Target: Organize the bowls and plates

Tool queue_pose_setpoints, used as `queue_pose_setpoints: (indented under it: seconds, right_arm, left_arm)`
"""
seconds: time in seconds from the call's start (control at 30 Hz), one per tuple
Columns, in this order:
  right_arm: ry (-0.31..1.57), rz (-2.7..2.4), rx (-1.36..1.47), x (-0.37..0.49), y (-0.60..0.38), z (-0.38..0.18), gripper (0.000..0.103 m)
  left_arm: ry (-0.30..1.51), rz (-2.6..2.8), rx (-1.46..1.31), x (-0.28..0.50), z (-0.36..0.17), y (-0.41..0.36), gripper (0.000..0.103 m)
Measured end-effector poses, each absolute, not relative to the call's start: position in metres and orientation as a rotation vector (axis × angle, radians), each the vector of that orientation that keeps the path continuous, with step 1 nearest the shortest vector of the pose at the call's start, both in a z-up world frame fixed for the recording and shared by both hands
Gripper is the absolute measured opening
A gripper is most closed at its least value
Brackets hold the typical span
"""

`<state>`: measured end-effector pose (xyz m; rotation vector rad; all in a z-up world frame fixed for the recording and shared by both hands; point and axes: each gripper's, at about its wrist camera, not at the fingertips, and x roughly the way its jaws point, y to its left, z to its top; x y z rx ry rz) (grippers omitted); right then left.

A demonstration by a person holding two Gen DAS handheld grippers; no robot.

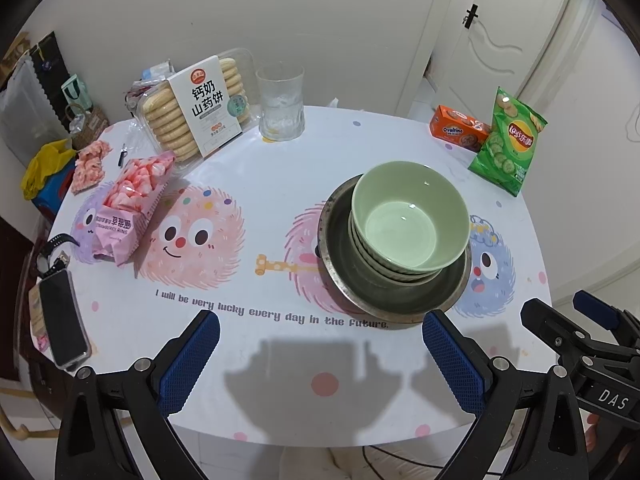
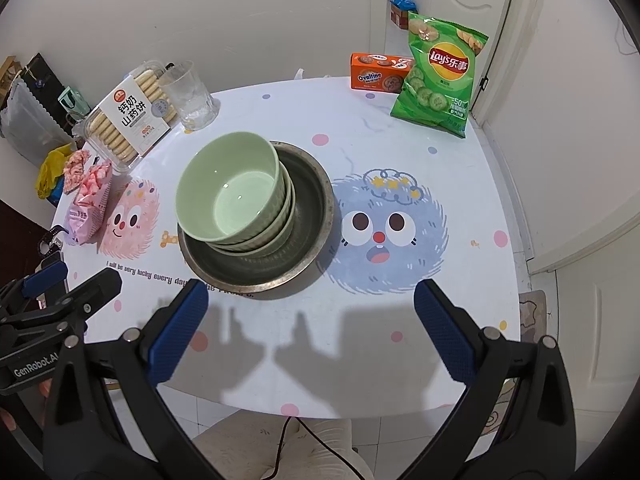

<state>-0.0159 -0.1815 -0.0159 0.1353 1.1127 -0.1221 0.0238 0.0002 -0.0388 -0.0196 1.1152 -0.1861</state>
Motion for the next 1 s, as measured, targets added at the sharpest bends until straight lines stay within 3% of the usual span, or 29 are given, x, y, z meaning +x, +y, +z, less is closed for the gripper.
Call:
queue_pose_setpoints:
  seconds: [1.0]
  right_arm:
    - [1.121, -0.125, 0.137, -0.0144, -0.1818, -0.0196, 0.102]
  left_arm:
    - [1.121, -0.192, -0.015, 0.0259, -0.0426, 0.0005, 0.103]
